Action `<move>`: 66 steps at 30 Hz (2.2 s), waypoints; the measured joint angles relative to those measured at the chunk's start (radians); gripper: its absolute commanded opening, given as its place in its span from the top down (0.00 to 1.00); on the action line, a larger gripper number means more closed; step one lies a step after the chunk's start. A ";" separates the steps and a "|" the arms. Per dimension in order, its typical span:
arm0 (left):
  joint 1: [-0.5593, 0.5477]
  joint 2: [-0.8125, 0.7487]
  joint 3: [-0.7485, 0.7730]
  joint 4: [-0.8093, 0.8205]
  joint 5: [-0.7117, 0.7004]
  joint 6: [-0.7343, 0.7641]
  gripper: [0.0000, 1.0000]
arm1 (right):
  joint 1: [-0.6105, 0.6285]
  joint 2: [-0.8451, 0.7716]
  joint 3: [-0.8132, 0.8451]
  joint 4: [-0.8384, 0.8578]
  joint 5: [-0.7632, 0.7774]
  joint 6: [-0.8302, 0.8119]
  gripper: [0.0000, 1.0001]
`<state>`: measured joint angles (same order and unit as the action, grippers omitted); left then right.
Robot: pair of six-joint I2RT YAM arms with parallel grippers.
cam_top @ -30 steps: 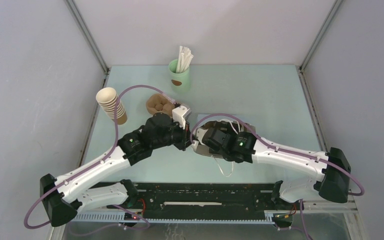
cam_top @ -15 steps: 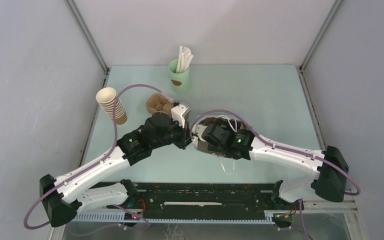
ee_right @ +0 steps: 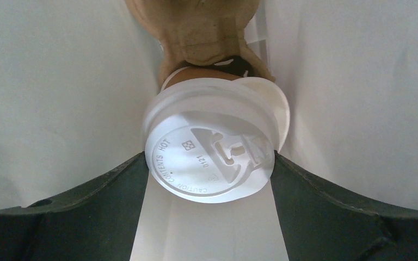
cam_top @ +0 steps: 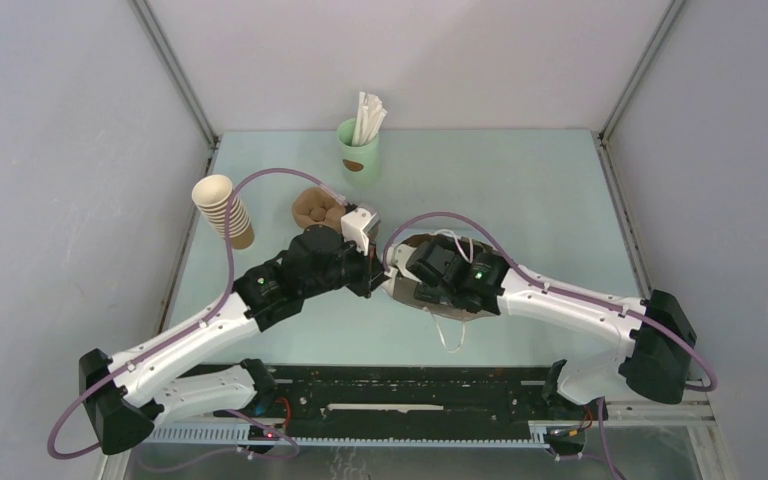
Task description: Pack the takeout coffee
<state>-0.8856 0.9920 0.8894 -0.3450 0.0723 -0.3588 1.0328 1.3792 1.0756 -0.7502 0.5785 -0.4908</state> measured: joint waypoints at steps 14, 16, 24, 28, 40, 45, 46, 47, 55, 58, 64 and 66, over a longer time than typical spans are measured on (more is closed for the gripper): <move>0.000 0.000 -0.005 -0.002 0.003 -0.001 1.00 | 0.064 0.006 0.001 -0.027 0.088 0.070 0.12; -0.001 0.000 -0.005 0.000 0.006 -0.001 1.00 | 0.093 0.006 0.001 -0.022 0.128 0.071 0.12; -0.005 -0.001 -0.017 0.012 0.013 -0.008 1.00 | 0.130 0.000 0.001 -0.016 0.247 0.051 0.12; -0.005 -0.001 -0.024 0.029 0.014 -0.009 1.00 | 0.118 0.000 0.001 -0.015 0.269 0.039 0.13; 0.009 0.000 -0.027 0.031 -0.054 -0.008 1.00 | 0.056 0.045 0.001 0.067 0.245 -0.005 0.12; 0.009 0.000 -0.032 0.029 -0.067 -0.008 1.00 | 0.045 0.056 0.000 0.074 0.212 0.003 0.12; 0.009 0.000 -0.032 0.029 -0.069 -0.008 1.00 | 0.040 0.059 0.000 0.072 0.207 0.006 0.12; 0.010 0.000 -0.032 0.027 -0.071 -0.007 1.00 | 0.032 0.063 -0.001 0.069 0.202 0.009 0.12; 0.011 0.000 -0.032 0.016 -0.073 -0.008 1.00 | 0.016 0.072 -0.007 0.062 0.182 0.029 0.12; 0.011 0.000 -0.032 0.016 -0.072 -0.008 1.00 | 0.016 0.070 -0.007 0.061 0.179 0.029 0.12; 0.011 0.000 -0.032 0.017 -0.070 -0.012 1.00 | 0.015 0.066 -0.009 0.061 0.173 0.027 0.11; 0.011 0.001 -0.032 0.017 -0.070 -0.016 1.00 | 0.012 0.066 -0.009 0.061 0.167 0.027 0.11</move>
<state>-0.8745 0.9928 0.8577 -0.3279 0.0021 -0.3748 1.0451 1.4456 1.0668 -0.6891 0.7456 -0.4641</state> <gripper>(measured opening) 0.005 0.888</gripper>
